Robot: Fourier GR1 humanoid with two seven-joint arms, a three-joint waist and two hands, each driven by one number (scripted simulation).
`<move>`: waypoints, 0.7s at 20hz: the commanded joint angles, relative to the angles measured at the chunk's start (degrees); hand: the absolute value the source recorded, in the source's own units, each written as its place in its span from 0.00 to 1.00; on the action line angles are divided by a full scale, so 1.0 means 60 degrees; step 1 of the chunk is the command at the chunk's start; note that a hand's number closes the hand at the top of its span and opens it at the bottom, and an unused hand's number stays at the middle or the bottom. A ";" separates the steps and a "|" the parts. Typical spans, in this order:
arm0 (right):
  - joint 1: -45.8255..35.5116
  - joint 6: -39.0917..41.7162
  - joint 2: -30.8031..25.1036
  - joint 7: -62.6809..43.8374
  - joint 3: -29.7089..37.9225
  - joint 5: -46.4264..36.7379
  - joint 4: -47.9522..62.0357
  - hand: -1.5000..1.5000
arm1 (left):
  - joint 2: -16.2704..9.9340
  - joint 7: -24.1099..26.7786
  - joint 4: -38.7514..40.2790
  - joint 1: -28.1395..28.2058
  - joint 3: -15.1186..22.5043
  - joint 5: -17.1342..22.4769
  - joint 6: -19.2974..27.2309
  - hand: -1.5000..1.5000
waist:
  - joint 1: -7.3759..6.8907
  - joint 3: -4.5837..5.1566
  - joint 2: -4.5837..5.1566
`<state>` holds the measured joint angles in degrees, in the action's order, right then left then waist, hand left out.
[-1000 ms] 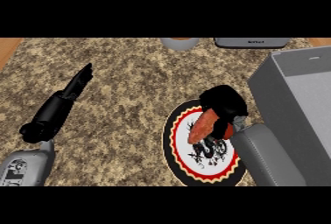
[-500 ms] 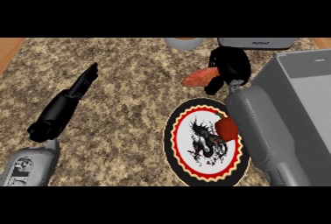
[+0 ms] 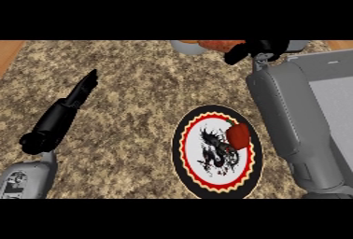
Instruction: Pick the sweet potato from the plate and place it in the cardboard box
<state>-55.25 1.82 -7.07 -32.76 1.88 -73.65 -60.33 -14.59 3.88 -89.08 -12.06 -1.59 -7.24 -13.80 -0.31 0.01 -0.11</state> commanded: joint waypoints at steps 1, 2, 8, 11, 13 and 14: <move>-0.0305 -0.0620 -0.0486 -0.1197 0.0882 -0.0136 -0.0475 1.00 | 0.0128 -0.0002 -0.0115 0.0150 0.0092 -0.0154 0.0149 0.50 | 0.0062 -0.0003 -0.0006; -0.0195 -0.0877 -0.0199 -0.1630 0.0946 -0.0143 -0.0799 1.00 | -0.0035 0.0505 0.0123 0.0353 -0.0011 -0.0050 -0.0083 0.50 | 0.0083 0.0003 -0.0008; 0.0051 -0.0533 -0.1392 -0.2191 0.1632 -0.0258 -0.1511 1.00 | -0.0017 0.0269 0.0539 -0.0191 -0.0192 -0.0098 -0.0010 0.50 | 0.0120 0.0002 0.0008; 0.0523 -0.0526 -0.2187 -0.1693 0.2327 0.0296 -0.1551 1.00 | 0.0214 0.0445 0.0390 0.0150 0.0031 -0.0311 0.0142 0.50 | 0.0094 -0.0001 0.0010; 0.0489 -0.1090 -0.2635 -0.1245 0.2712 0.0409 -0.0564 1.00 | -0.0050 0.0300 0.0300 -0.0088 -0.0290 0.0028 -0.0162 0.50 | -0.0006 -0.0003 0.0045; 0.0704 -0.0978 -0.2892 -0.1032 0.2644 0.0334 -0.0490 1.00 | 0.0131 0.0170 0.0134 -0.0075 -0.0070 -0.0088 -0.0090 0.50 | 0.0009 -0.0003 0.0037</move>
<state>-52.64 -2.74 -19.98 -41.38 15.29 -72.25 -66.65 -14.09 4.85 -87.81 -12.42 -2.27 -7.75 -13.86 0.07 0.01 -0.03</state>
